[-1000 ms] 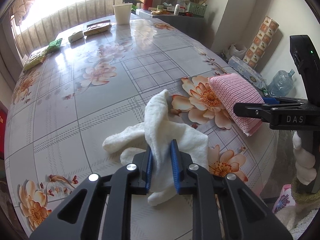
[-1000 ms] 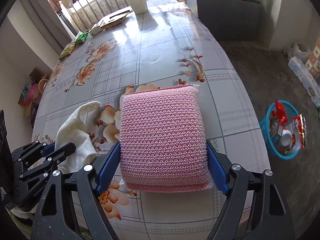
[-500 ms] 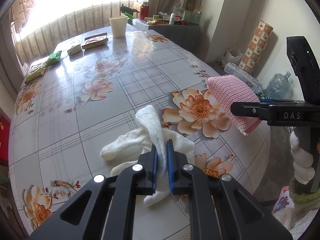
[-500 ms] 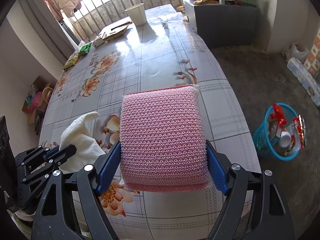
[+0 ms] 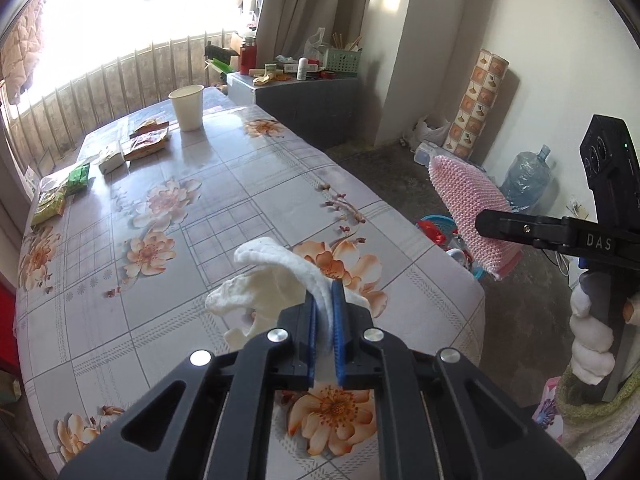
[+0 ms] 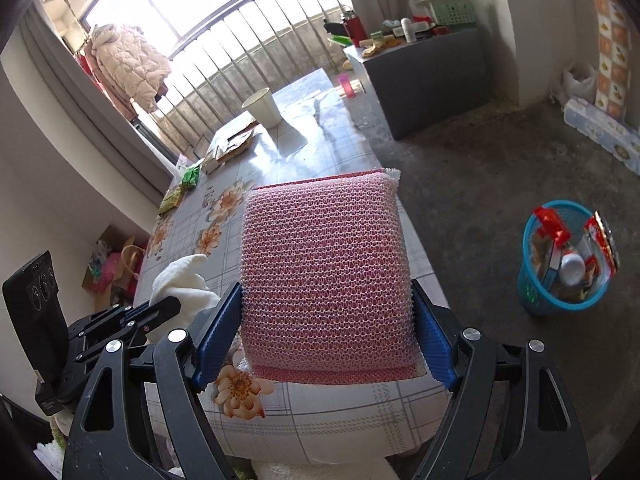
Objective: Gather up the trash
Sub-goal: 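Lift and carry the pink pad and white cloth toward the blue wastebasket, then open the left tool to drop the white cloth into the basket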
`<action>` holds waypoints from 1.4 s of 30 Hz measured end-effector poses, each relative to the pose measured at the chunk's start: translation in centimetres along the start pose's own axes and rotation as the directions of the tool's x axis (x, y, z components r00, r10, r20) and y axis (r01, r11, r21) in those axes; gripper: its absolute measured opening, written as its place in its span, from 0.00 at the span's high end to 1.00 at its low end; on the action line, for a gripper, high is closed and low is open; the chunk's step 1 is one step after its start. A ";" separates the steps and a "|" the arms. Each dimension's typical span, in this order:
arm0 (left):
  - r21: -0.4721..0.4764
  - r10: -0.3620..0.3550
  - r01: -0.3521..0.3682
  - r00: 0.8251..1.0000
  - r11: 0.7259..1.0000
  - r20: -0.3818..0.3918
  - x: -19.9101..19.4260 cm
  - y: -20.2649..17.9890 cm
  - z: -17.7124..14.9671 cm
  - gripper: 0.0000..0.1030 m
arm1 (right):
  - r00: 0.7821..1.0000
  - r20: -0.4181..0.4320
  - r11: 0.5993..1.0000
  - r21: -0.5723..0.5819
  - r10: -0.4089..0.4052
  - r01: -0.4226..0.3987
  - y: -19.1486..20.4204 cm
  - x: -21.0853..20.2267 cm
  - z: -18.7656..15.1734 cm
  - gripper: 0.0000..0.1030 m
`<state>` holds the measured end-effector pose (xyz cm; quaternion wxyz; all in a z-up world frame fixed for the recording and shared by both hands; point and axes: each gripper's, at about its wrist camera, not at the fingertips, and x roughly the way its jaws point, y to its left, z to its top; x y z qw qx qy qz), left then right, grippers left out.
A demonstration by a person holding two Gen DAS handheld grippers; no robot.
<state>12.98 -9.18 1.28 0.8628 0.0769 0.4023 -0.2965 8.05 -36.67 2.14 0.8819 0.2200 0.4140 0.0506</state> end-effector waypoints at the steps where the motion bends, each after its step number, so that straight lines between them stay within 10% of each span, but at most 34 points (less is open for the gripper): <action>1: 0.022 -0.015 0.015 1.000 1.000 0.008 0.2 -1.0 0.8 0.93 | 0.999 0.027 1.000 0.025 -0.019 0.019 -1.2 -1.1 0.1 0.27; 14: 0.183 -0.290 0.308 0.949 0.933 -0.121 9.8 -15.5 11.1 0.94 | 0.939 0.106 0.844 0.480 -0.326 0.239 -21.0 -9.7 -2.5 0.27; 22: 0.146 -0.334 0.401 0.878 0.904 -0.344 22.1 -23.1 13.8 0.93 | 0.951 0.007 0.754 0.610 -0.310 0.242 -27.7 -5.9 -4.3 0.27; 32: 0.117 -0.319 0.389 0.864 0.914 -0.389 35.9 -31.5 17.1 0.93 | 0.959 -0.047 0.713 0.659 -0.281 0.242 -31.1 -3.2 -4.7 0.27; 36: 0.032 -0.318 0.356 0.866 0.934 -0.385 40.6 -31.9 17.4 0.53 | 0.959 -0.074 0.701 0.667 -0.274 0.251 -31.6 -2.5 -5.4 0.27; 42: -0.003 -0.335 0.363 0.857 0.932 -0.392 40.3 -29.8 17.1 0.53 | 0.956 -0.105 0.699 0.661 -0.274 0.273 -32.2 -1.1 -5.7 0.27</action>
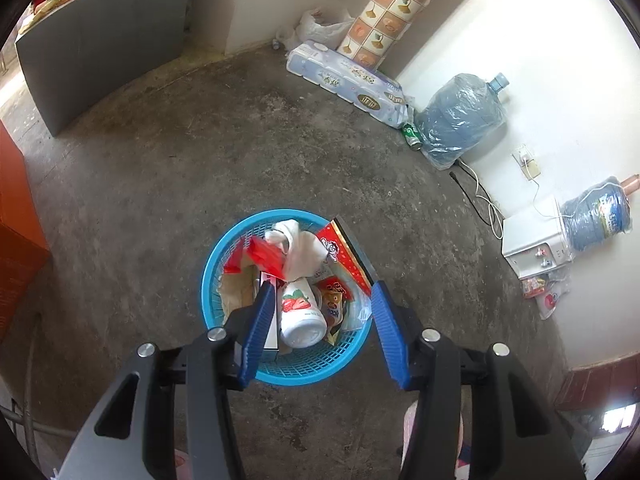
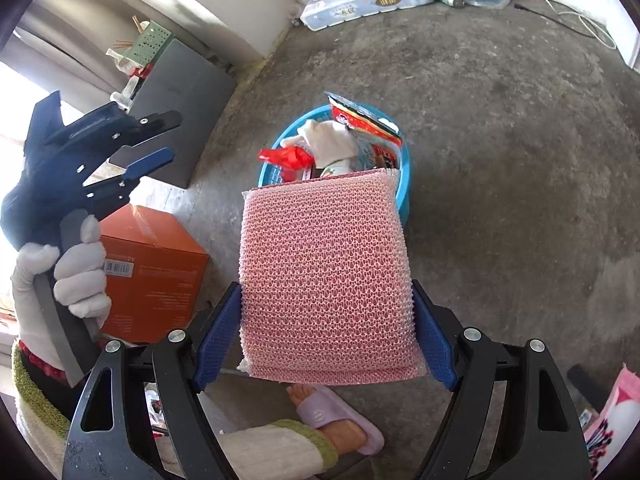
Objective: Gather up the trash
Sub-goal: 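Open the left tool to drop the white cloth into the basket, then open the right tool to drop the pink pad into the basket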
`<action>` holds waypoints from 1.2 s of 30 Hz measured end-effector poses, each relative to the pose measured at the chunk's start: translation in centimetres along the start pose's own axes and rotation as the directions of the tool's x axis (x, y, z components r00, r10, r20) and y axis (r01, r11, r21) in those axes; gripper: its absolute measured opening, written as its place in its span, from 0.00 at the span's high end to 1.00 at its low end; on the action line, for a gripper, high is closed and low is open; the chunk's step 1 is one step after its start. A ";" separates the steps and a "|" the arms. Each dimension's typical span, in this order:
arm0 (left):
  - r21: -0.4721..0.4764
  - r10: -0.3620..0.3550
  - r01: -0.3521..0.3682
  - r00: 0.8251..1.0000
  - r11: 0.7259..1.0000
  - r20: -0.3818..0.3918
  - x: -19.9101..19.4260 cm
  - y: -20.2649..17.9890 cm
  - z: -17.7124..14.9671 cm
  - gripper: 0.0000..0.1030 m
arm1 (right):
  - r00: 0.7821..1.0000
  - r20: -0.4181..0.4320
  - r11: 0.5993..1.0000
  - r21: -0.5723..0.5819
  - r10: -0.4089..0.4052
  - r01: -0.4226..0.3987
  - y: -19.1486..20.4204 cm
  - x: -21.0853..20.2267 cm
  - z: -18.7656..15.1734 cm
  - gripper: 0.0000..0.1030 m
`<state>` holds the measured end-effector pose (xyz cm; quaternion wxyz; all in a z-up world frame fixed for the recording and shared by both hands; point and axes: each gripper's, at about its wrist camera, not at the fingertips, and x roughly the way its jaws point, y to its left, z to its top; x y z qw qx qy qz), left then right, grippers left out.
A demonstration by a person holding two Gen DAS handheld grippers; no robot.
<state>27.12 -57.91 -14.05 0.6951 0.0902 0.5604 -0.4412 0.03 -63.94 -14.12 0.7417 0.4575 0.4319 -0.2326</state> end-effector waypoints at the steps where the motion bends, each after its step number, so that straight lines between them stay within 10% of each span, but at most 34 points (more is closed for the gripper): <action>1: 0.018 0.004 -0.004 1.000 1.000 0.009 -0.9 0.1 -0.2 0.53 | 1.000 -0.004 1.000 -0.001 -0.003 0.003 0.0 0.4 0.2 0.27; 13: 0.132 0.054 -0.067 0.994 0.989 0.098 -17.8 3.2 -6.5 0.49 | 1.000 -0.006 0.991 -0.135 -0.007 0.006 4.0 7.4 7.2 0.24; 23: 0.031 0.100 -0.107 0.977 0.994 0.191 -27.2 8.4 -17.1 0.44 | 0.979 -0.081 0.970 -0.172 -0.186 0.170 5.0 16.5 10.1 0.22; 36: -0.049 0.158 -0.150 0.930 0.987 0.333 -32.2 9.5 -24.5 0.43 | 0.996 0.038 0.981 -0.170 -0.083 0.089 4.9 7.3 6.4 0.22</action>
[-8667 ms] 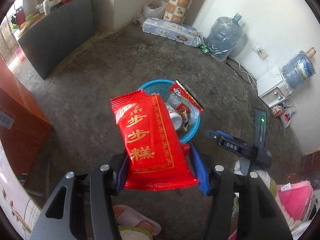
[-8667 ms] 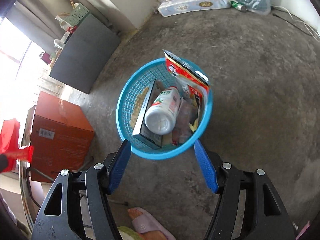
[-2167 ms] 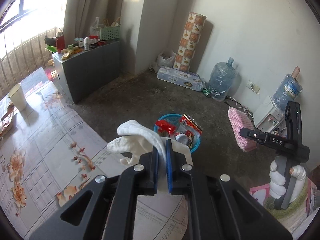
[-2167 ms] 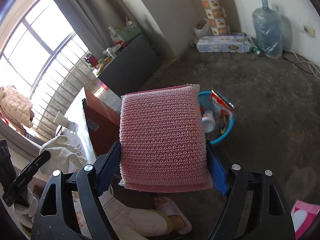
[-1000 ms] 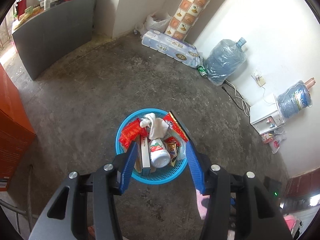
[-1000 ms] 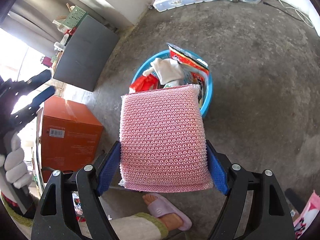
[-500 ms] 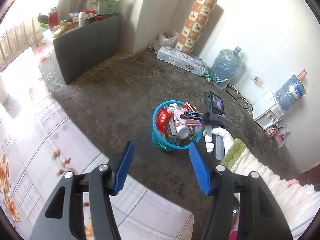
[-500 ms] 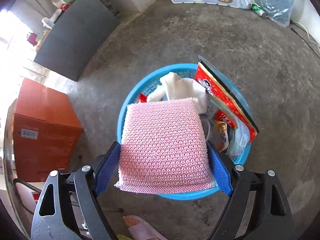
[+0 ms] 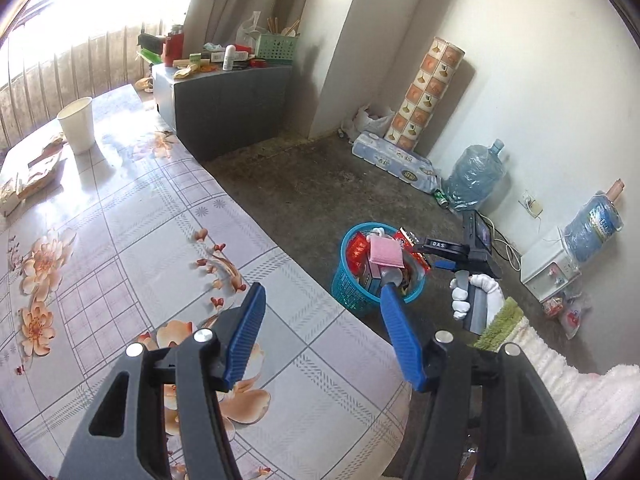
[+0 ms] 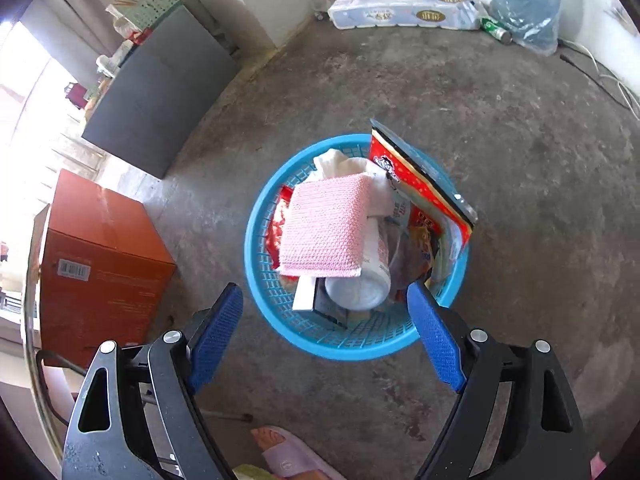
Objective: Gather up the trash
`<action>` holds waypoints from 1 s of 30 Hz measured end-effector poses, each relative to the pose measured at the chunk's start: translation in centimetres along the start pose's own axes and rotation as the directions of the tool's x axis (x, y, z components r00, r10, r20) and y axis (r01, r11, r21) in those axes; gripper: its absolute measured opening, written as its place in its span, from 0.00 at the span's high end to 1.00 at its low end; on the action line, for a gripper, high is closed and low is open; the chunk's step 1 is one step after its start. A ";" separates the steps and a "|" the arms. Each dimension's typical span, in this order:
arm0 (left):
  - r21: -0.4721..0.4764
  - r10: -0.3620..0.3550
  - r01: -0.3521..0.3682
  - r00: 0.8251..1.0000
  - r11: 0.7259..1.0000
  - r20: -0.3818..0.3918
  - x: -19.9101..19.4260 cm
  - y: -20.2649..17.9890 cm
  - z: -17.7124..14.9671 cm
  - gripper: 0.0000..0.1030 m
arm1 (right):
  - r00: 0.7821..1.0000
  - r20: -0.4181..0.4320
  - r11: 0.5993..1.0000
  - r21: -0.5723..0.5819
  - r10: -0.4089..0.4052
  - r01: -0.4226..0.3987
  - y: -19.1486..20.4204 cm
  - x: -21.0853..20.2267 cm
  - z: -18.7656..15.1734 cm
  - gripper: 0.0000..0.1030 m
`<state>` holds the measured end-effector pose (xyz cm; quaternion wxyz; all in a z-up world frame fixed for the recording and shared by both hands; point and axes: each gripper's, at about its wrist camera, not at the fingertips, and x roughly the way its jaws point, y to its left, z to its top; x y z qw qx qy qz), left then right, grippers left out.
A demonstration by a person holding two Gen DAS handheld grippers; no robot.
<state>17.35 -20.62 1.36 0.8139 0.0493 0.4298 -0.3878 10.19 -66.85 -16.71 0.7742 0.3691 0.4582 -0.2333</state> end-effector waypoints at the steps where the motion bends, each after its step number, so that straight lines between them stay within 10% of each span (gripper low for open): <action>1: 0.002 0.000 0.000 1.000 1.000 0.011 -0.5 -0.2 -0.3 0.42 | 1.000 0.022 1.000 -0.015 0.019 -0.019 0.3 -1.5 -0.8 0.22; 7: 0.004 0.014 -0.015 0.990 1.000 0.141 -4.4 -2.1 -2.5 0.27 | 0.976 0.201 0.978 -0.202 0.087 -0.045 3.9 -11.9 -7.8 0.18; 10: -0.019 0.121 -0.120 0.973 0.993 0.198 -5.8 -3.4 -3.8 0.06 | 0.954 0.277 0.954 -0.299 0.113 -0.026 6.1 -15.7 -11.8 0.09; 13: -0.069 0.264 -0.254 0.931 0.965 0.253 -6.9 -4.7 -5.6 0.05 | 0.932 0.345 0.926 -0.377 0.109 0.031 7.6 -18.3 -15.0 0.08; 20: -0.219 0.359 -0.312 0.907 0.924 0.220 -8.3 -6.1 -9.3 0.05 | 0.799 0.571 0.870 -0.475 0.187 0.135 10.1 -25.9 -20.9 0.08; 24: -0.206 0.395 -0.362 0.906 0.909 0.153 -7.9 -8.0 -11.6 0.05 | 0.802 0.551 0.819 -0.554 0.229 0.147 11.5 -27.5 -23.1 0.08; 27: -0.182 0.397 -0.378 0.914 0.908 0.082 -7.1 -8.5 -13.2 0.05 | 0.847 0.484 0.778 -0.611 0.221 0.146 12.5 -27.4 -24.4 0.08; 30: -0.201 0.461 -0.444 0.886 0.873 0.046 -7.0 -7.9 -14.3 0.05 | 0.900 0.407 0.740 -0.651 0.154 0.168 13.3 -26.2 -25.2 0.08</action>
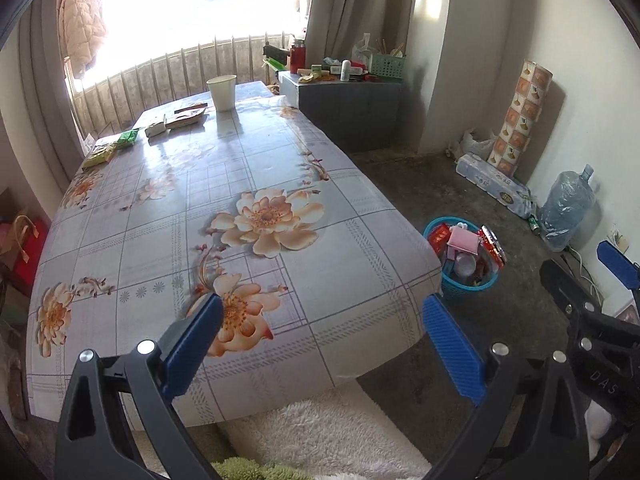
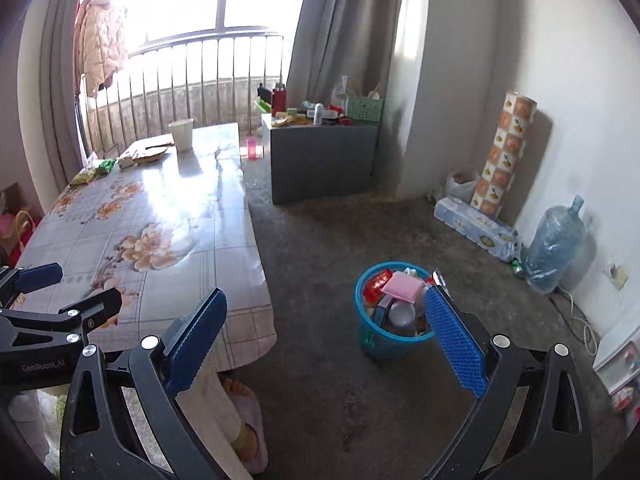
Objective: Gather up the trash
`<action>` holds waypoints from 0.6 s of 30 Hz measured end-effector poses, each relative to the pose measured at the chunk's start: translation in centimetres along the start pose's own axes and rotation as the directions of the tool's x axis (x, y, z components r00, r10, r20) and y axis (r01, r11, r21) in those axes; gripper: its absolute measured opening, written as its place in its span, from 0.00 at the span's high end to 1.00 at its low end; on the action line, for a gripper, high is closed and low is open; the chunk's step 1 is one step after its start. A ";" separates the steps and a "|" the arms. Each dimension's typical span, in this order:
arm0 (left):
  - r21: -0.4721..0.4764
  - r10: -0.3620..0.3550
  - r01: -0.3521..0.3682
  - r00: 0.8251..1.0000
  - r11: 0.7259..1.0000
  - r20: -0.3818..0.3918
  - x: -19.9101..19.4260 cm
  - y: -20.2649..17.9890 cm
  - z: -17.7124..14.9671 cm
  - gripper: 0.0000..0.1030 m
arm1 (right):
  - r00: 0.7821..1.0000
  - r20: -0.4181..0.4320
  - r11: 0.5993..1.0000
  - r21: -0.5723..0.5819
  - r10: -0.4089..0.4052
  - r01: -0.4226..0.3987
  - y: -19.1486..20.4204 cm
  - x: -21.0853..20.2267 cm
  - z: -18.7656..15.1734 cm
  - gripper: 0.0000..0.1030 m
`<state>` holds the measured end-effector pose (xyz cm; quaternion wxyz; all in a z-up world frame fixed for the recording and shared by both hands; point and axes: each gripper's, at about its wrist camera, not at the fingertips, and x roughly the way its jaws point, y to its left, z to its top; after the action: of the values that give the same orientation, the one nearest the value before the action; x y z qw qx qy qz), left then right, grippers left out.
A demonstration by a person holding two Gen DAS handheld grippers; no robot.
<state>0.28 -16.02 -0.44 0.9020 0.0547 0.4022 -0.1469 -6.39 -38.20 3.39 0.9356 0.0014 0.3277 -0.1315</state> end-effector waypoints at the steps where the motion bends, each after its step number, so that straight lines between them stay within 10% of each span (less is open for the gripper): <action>1: -0.015 0.014 -0.014 1.000 1.000 0.002 0.0 0.5 -0.2 0.05 | 0.999 -0.037 1.000 -0.008 0.008 -0.008 0.2 0.5 -0.2 0.08; 18: -0.144 0.079 -0.101 0.985 0.984 -0.156 2.5 4.2 0.4 0.05 | 0.969 -0.248 1.000 -0.013 -0.009 0.006 1.9 2.9 -1.6 0.08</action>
<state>3.46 -12.63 -2.16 0.8766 0.0149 0.4757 -0.0704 -4.70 -36.93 0.18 0.8866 0.0108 0.4432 -0.1318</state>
